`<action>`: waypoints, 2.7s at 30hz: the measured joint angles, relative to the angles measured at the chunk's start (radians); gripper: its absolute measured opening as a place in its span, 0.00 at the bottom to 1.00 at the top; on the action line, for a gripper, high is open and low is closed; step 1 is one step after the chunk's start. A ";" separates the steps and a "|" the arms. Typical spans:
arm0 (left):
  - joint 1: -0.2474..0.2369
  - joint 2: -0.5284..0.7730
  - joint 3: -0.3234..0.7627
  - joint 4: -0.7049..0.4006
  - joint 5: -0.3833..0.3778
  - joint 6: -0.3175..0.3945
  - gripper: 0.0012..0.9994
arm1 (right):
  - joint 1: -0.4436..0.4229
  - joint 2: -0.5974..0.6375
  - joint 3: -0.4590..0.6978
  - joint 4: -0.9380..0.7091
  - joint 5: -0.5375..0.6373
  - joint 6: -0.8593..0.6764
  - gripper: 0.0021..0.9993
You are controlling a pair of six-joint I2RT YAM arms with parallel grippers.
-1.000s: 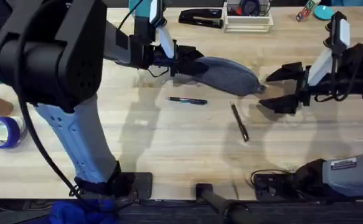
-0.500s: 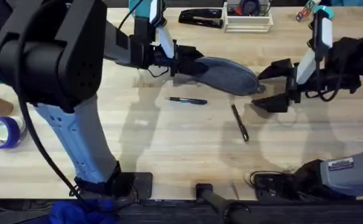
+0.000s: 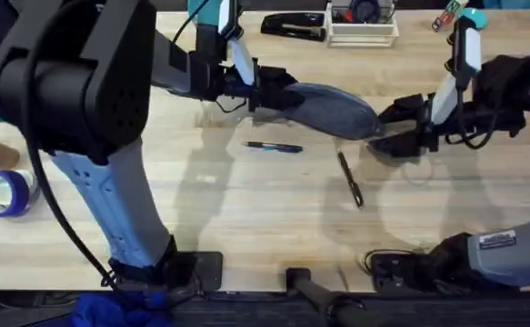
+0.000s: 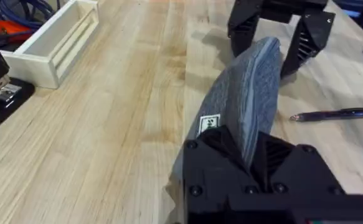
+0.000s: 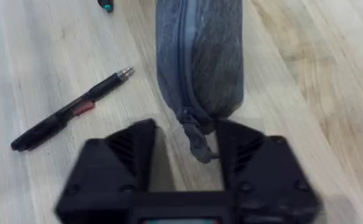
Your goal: Unzip the bag, pick up the pens from the table one at a time and place them inside, then zip the bag closed.
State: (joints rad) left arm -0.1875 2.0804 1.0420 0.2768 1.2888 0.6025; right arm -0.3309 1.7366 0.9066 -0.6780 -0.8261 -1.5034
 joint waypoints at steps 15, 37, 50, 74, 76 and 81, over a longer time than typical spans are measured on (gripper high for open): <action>0.000 0.000 0.000 0.000 0.001 0.000 0.04 | 0.000 0.000 -0.002 -0.001 0.004 0.004 0.03; 0.000 0.000 0.000 0.000 0.000 0.000 0.04 | 0.000 -0.054 -0.002 -0.056 -0.003 0.072 0.03; 0.000 0.000 0.000 0.000 -0.001 0.000 0.04 | 0.000 -0.182 0.004 -0.108 -0.004 0.125 0.03; 0.000 0.000 0.000 0.000 -0.002 0.000 0.04 | 0.025 -0.208 0.042 -0.125 -0.029 0.147 0.03; 0.000 0.000 0.000 0.000 -0.002 0.000 0.04 | 0.044 -0.208 0.044 -0.108 -0.034 0.147 0.03; 0.000 0.000 0.000 0.000 -0.002 0.000 0.04 | 0.098 -0.208 0.054 -0.066 -0.041 0.149 0.03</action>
State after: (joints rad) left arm -0.1875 2.0804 1.0424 0.2768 1.2869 0.6025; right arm -0.2330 1.5288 0.9603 -0.7441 -0.8675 -1.3539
